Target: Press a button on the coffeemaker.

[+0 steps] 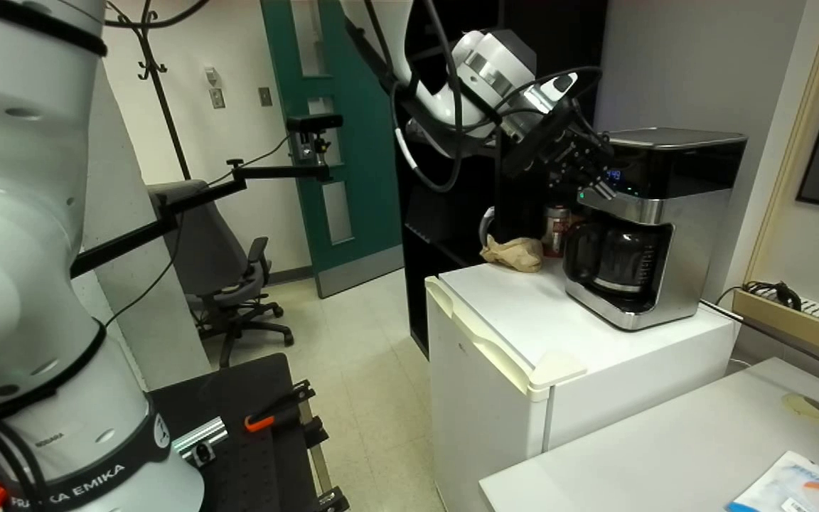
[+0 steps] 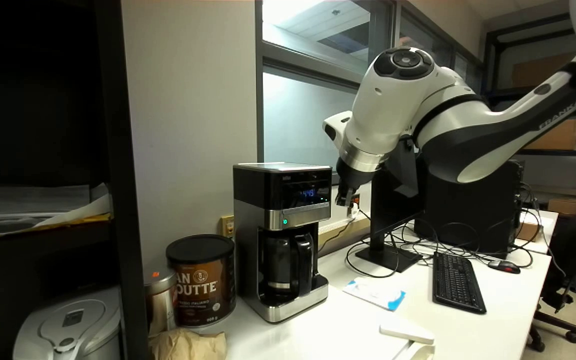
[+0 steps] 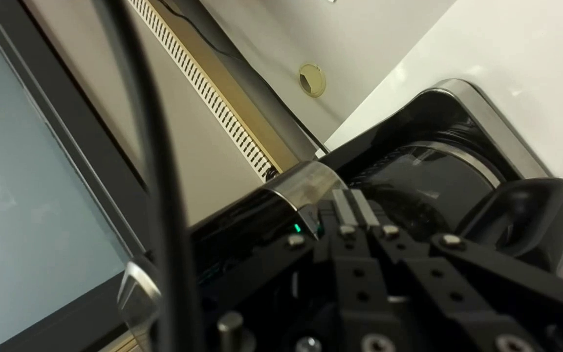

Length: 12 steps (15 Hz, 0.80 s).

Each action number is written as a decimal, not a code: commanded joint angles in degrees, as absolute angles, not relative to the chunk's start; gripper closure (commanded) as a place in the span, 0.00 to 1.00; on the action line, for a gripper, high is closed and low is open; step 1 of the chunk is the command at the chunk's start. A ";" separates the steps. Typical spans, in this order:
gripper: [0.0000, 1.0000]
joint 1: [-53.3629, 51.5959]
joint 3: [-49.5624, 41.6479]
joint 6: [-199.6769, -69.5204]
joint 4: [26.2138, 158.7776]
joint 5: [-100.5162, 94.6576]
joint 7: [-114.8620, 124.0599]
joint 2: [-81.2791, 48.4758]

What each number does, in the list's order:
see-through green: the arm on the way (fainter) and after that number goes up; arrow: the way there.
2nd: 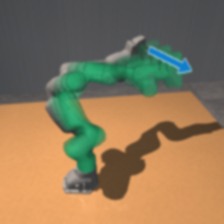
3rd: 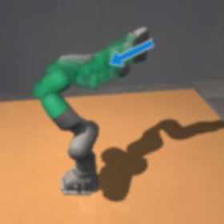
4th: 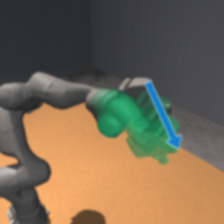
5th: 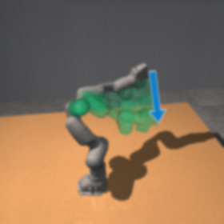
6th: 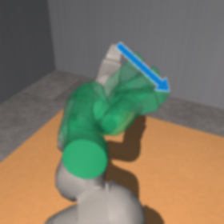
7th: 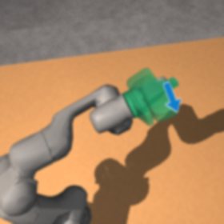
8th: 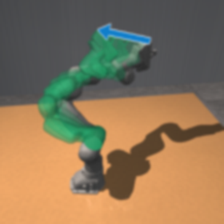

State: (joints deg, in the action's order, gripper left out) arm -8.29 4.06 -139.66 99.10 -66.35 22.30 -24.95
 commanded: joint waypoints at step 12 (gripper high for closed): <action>1.00 -9.04 1.47 -145.67 92.91 -69.77 23.11 -31.06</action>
State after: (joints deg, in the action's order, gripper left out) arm -8.35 2.53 -144.21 95.56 -68.86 22.46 -28.94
